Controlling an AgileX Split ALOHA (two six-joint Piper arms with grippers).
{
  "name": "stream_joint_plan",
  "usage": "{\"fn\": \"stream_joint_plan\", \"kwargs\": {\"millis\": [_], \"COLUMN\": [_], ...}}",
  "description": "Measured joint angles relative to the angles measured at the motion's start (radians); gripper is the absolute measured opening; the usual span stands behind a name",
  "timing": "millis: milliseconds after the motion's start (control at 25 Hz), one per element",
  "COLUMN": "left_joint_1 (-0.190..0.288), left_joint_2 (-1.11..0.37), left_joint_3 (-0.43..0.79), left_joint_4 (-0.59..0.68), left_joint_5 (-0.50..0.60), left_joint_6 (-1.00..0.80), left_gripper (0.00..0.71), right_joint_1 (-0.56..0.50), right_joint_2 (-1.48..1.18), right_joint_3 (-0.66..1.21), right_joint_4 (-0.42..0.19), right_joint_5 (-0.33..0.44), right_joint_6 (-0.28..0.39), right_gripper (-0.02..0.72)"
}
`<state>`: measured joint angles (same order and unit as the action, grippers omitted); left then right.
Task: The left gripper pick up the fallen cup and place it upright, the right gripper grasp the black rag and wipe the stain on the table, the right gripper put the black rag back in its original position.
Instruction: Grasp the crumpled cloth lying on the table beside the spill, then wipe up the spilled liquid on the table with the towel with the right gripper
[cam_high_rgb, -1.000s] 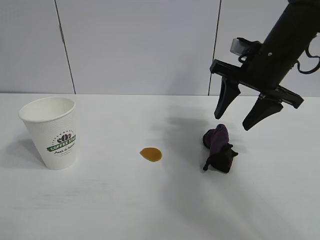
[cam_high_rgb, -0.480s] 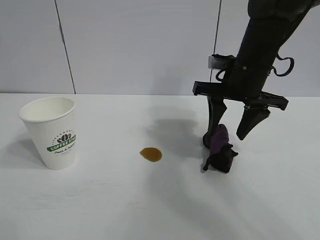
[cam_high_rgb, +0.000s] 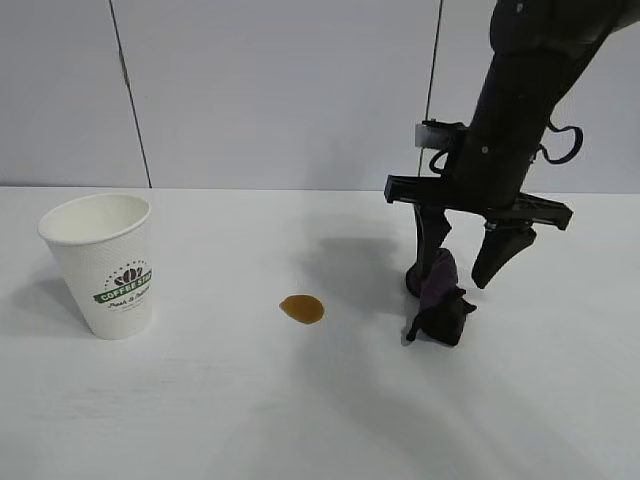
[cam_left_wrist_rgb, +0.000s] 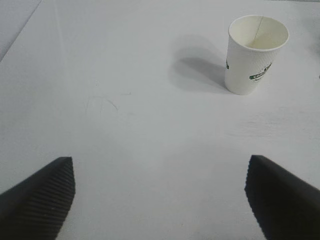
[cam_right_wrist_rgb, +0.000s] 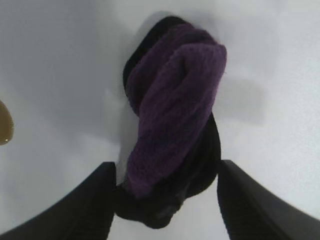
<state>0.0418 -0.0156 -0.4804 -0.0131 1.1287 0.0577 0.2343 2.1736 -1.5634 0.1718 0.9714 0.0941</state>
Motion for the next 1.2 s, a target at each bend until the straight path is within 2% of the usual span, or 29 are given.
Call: {"fn": "stream_joint_plan", "kwargs": {"millis": [280,440,480,640,760,920,1200], "left_joint_1": [0.000,0.000,0.000,0.000,0.000,0.000,0.000], "left_joint_2": [0.000,0.000,0.000,0.000,0.000,0.000,0.000], "left_joint_3": [0.000,0.000,0.000,0.000,0.000,0.000,0.000], "left_joint_4": [0.000,0.000,0.000,0.000,0.000,0.000,0.000], "left_joint_5": [0.000,0.000,0.000,0.000,0.000,0.000,0.000], "left_joint_6": [0.000,0.000,0.000,0.000,0.000,0.000,0.000], "left_gripper": [0.663,0.663,0.663,0.663,0.663,0.663,0.663], "right_joint_1": [0.000,0.000,0.000,0.000,0.000,0.014,0.139], "right_joint_2": [0.014,0.014,0.014,0.014,0.014,0.014,0.014], "right_joint_3": [0.000,0.000,0.000,-0.005,-0.032,-0.083,-0.114], "right_joint_4": [0.000,0.003,0.003,0.007,0.032,0.080,0.093], "right_joint_5": [-0.022,-0.021,-0.018,0.008,0.051,0.067,0.046], "right_joint_6": [0.005,0.008,0.009,0.009,-0.011,-0.034,-0.038], "right_gripper": [0.317,0.099,0.077,0.074,0.074,0.074,0.074]}}
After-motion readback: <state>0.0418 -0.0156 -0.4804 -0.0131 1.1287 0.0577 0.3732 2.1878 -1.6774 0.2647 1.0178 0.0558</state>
